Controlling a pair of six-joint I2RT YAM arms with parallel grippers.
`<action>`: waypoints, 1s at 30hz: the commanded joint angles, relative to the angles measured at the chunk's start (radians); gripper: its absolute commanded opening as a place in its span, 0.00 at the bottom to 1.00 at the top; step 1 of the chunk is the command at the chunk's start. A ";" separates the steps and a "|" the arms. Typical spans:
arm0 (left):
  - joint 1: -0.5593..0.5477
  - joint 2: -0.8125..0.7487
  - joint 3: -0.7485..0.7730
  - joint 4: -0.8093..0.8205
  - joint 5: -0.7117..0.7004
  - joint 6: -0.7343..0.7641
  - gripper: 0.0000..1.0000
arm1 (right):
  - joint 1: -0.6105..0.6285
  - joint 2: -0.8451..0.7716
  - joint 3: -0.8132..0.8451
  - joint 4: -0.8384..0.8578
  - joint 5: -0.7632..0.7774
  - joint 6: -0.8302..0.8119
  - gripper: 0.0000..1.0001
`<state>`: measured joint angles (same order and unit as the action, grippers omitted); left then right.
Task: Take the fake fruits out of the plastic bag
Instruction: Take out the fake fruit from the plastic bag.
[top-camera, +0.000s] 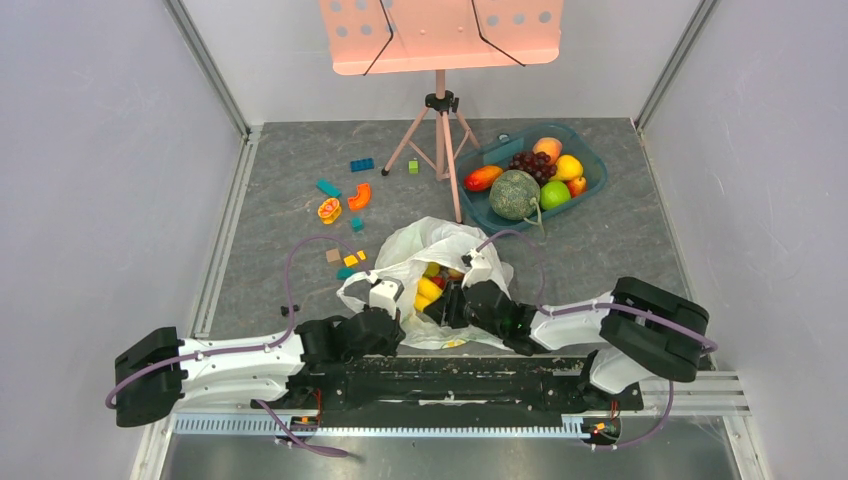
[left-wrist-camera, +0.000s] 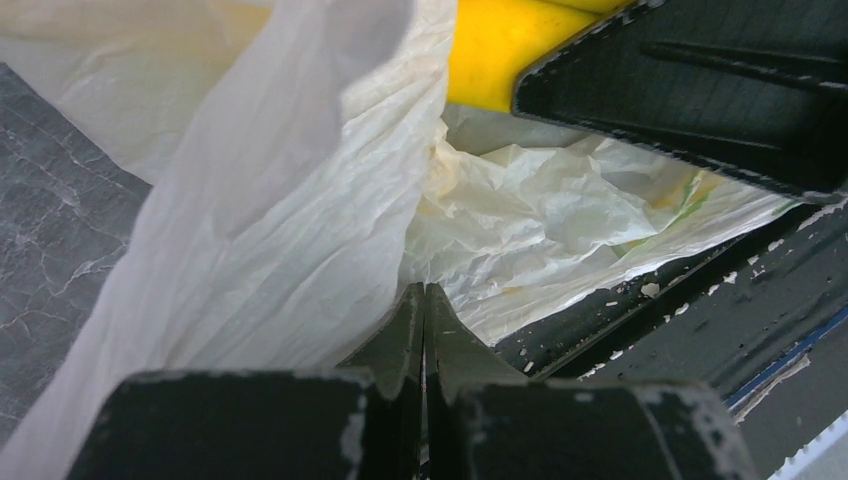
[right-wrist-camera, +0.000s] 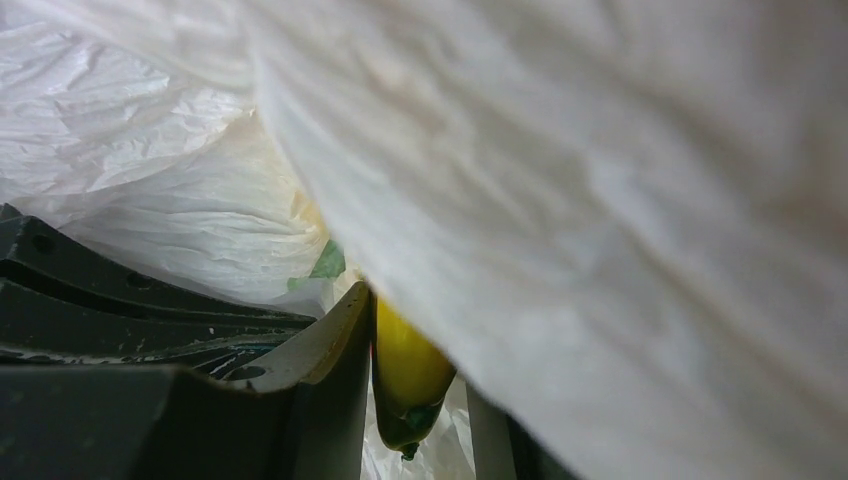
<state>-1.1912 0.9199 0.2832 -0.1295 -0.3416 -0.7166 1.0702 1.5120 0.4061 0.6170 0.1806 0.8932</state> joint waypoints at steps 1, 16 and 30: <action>-0.004 -0.014 0.031 -0.005 -0.050 -0.017 0.02 | -0.001 -0.089 0.019 -0.071 0.061 -0.052 0.25; -0.005 -0.023 0.043 -0.023 -0.073 -0.017 0.02 | 0.020 -0.348 0.112 -0.609 0.196 -0.228 0.24; -0.004 -0.031 0.047 -0.028 -0.074 -0.024 0.02 | 0.020 -0.560 0.209 -0.974 0.199 -0.311 0.21</action>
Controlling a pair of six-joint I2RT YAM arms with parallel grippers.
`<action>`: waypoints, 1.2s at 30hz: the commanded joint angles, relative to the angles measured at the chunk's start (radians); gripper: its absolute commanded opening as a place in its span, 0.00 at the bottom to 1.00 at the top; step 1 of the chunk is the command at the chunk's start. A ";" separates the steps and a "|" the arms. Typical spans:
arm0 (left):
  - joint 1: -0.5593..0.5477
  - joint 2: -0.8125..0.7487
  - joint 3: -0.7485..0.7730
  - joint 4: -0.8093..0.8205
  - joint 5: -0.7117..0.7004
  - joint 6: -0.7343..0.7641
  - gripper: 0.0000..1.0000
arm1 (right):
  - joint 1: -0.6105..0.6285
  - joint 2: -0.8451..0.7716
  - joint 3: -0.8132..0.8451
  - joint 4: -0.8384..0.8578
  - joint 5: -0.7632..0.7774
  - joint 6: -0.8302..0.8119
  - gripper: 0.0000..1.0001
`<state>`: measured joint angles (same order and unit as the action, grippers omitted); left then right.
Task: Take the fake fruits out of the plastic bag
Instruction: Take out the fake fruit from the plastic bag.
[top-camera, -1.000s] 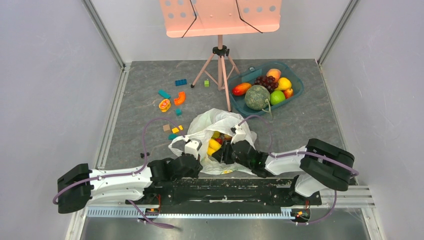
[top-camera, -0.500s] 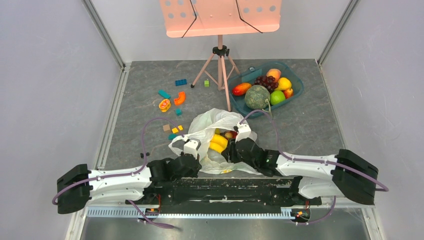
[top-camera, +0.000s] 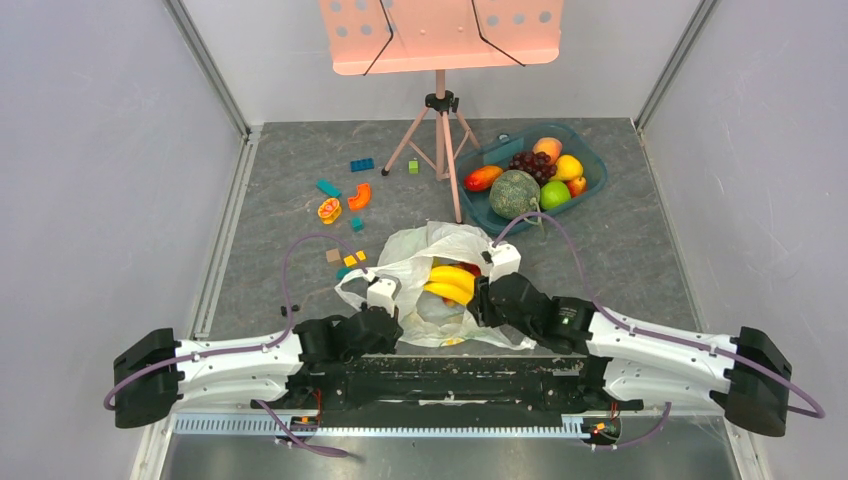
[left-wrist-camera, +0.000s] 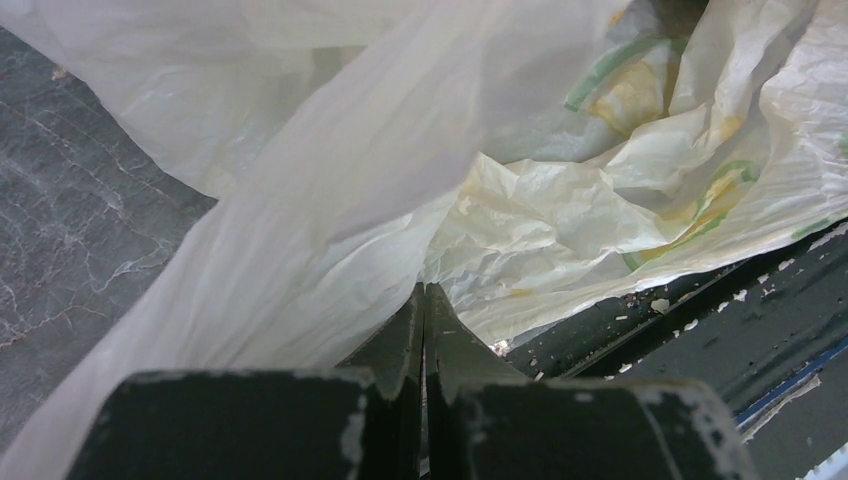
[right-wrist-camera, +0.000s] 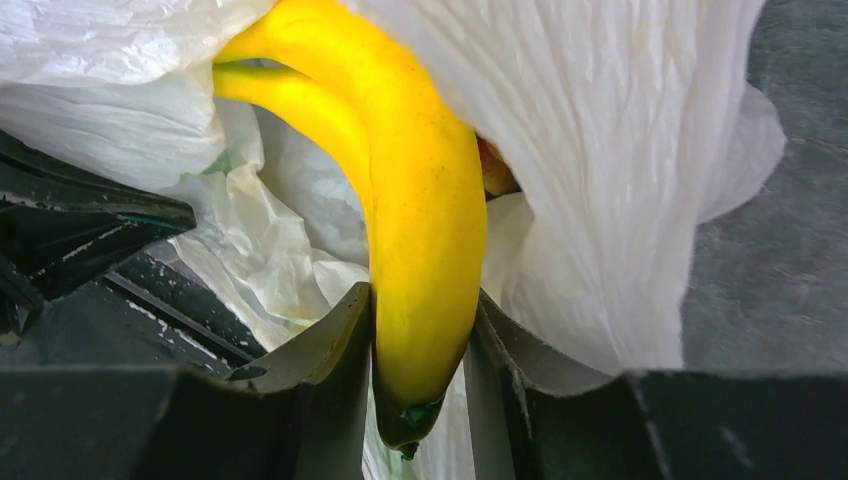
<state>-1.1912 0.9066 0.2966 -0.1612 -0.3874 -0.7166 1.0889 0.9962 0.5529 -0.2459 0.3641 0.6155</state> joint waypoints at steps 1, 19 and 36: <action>-0.004 -0.020 0.033 0.003 -0.028 -0.024 0.02 | 0.002 -0.053 0.066 -0.129 0.014 -0.035 0.21; -0.005 -0.051 0.027 -0.030 -0.034 -0.040 0.02 | 0.000 -0.205 0.181 -0.357 0.035 -0.062 0.18; -0.004 -0.077 0.030 -0.052 -0.038 -0.040 0.02 | -0.009 -0.163 0.288 -0.165 -0.117 -0.116 0.14</action>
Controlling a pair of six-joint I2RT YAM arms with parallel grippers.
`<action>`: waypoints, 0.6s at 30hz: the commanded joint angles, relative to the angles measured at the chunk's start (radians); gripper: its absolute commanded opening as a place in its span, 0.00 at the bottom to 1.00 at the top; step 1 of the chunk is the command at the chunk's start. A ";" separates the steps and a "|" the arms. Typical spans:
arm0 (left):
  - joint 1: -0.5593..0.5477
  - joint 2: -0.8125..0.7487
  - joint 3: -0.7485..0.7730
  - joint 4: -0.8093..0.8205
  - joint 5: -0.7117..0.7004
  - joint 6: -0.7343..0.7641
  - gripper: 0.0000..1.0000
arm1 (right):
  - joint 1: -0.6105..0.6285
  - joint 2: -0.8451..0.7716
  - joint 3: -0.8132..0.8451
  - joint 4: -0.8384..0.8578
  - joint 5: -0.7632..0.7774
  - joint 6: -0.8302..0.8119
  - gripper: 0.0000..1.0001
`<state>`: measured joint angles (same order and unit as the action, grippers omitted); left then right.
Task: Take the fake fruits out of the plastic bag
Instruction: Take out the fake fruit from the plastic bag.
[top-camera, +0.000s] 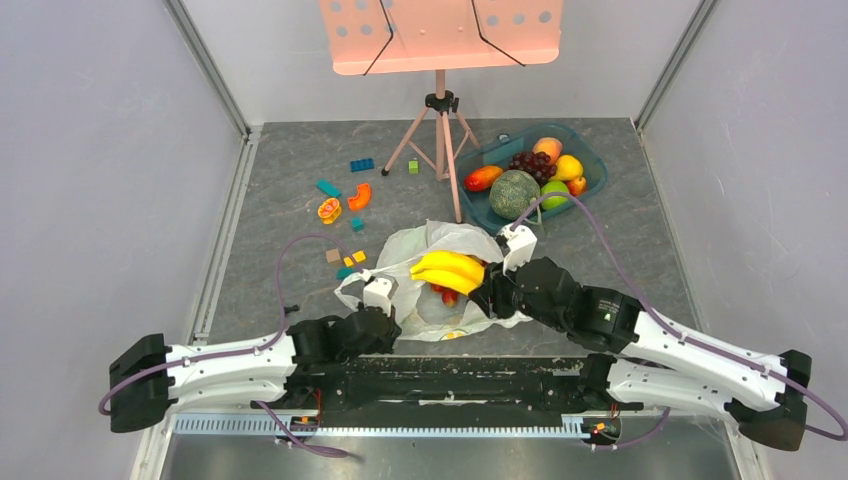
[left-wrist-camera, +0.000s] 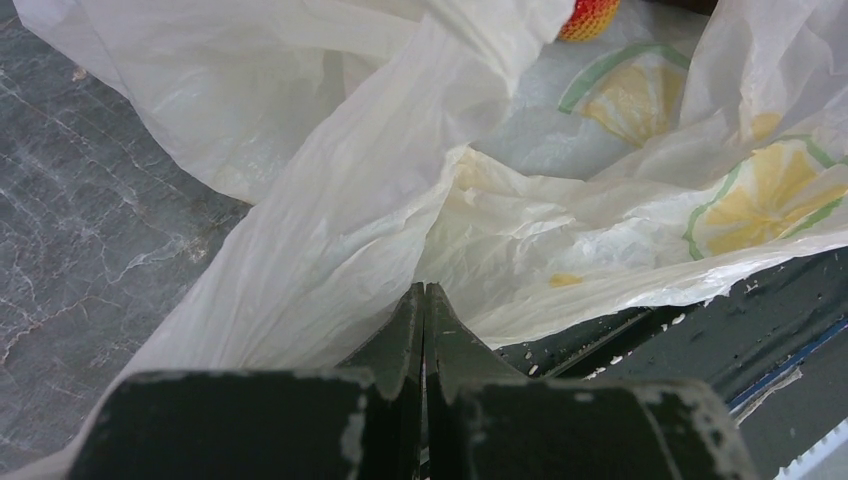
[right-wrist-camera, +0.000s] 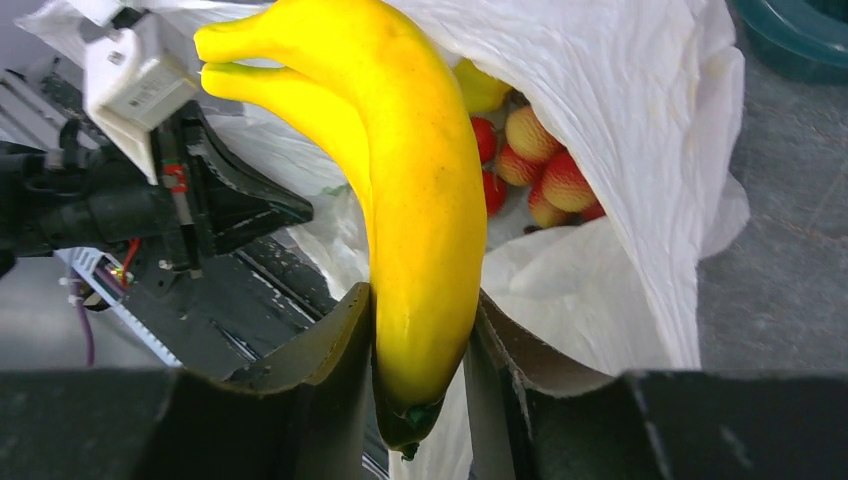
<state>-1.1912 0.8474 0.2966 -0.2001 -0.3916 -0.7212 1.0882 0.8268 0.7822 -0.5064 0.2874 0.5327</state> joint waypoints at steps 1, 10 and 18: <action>-0.005 -0.020 0.030 -0.015 -0.034 -0.035 0.02 | -0.013 0.006 0.063 0.112 -0.045 -0.035 0.14; -0.005 -0.021 0.028 -0.019 -0.032 -0.041 0.02 | -0.080 0.036 0.094 0.216 -0.072 -0.051 0.12; -0.004 -0.044 0.026 -0.036 -0.038 -0.049 0.02 | -0.175 0.082 0.105 0.307 -0.072 -0.053 0.11</action>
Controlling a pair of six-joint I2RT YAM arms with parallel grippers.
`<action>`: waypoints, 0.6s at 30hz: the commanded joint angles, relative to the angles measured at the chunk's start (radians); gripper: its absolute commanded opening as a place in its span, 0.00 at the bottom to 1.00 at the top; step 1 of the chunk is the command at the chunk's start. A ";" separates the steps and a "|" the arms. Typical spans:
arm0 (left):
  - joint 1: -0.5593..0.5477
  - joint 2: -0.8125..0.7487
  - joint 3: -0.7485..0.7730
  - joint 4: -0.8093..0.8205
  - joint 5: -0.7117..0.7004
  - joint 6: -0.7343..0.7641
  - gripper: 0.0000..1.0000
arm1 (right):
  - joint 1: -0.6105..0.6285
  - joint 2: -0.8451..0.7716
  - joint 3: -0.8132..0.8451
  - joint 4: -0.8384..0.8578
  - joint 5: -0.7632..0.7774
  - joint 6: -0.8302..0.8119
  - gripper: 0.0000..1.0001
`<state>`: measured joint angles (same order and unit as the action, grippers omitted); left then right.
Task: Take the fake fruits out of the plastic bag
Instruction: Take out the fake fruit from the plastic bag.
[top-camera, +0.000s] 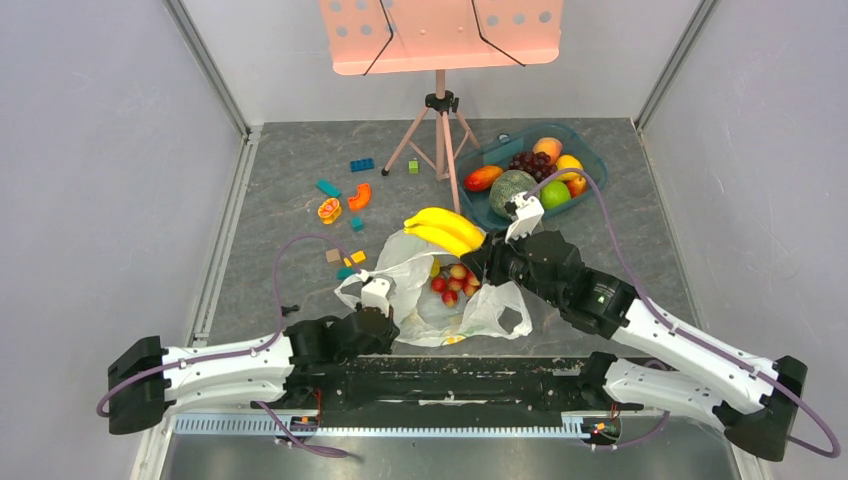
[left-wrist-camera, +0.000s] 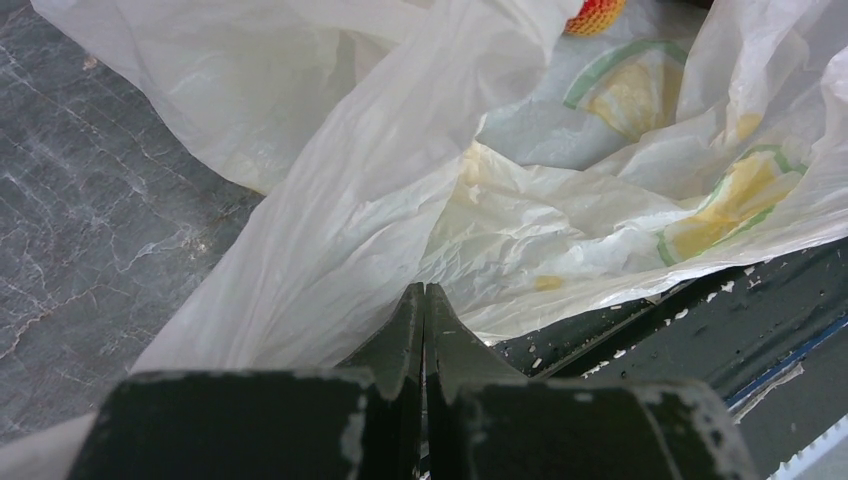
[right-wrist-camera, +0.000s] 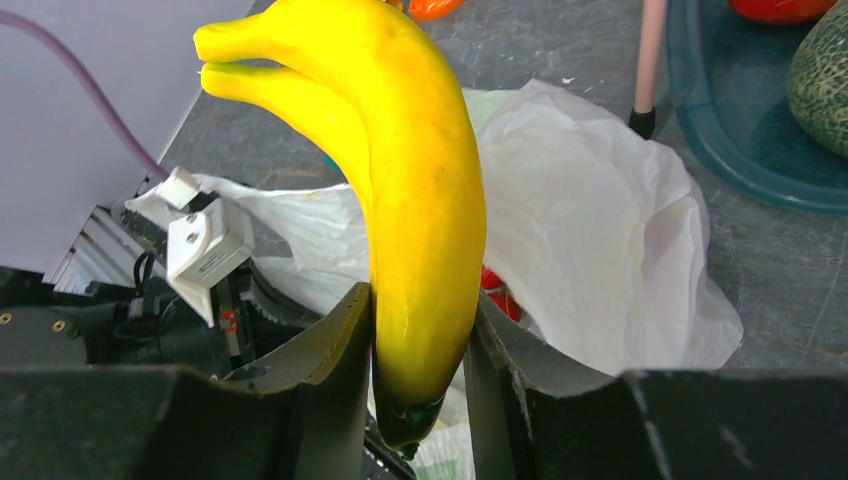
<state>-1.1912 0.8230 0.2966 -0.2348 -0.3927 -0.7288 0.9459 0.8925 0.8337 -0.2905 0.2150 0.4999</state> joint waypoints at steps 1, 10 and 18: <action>-0.005 -0.023 0.024 -0.003 -0.037 -0.042 0.02 | -0.045 0.022 0.058 0.089 0.005 -0.030 0.11; -0.004 -0.009 0.030 -0.001 -0.034 -0.034 0.02 | -0.264 0.065 0.088 0.072 -0.035 -0.099 0.12; -0.005 -0.026 0.016 -0.001 -0.038 -0.038 0.02 | -0.451 0.191 0.158 0.031 -0.091 -0.216 0.12</action>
<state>-1.1912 0.8104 0.2966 -0.2398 -0.3946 -0.7292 0.5549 1.0298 0.9176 -0.2584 0.1566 0.3779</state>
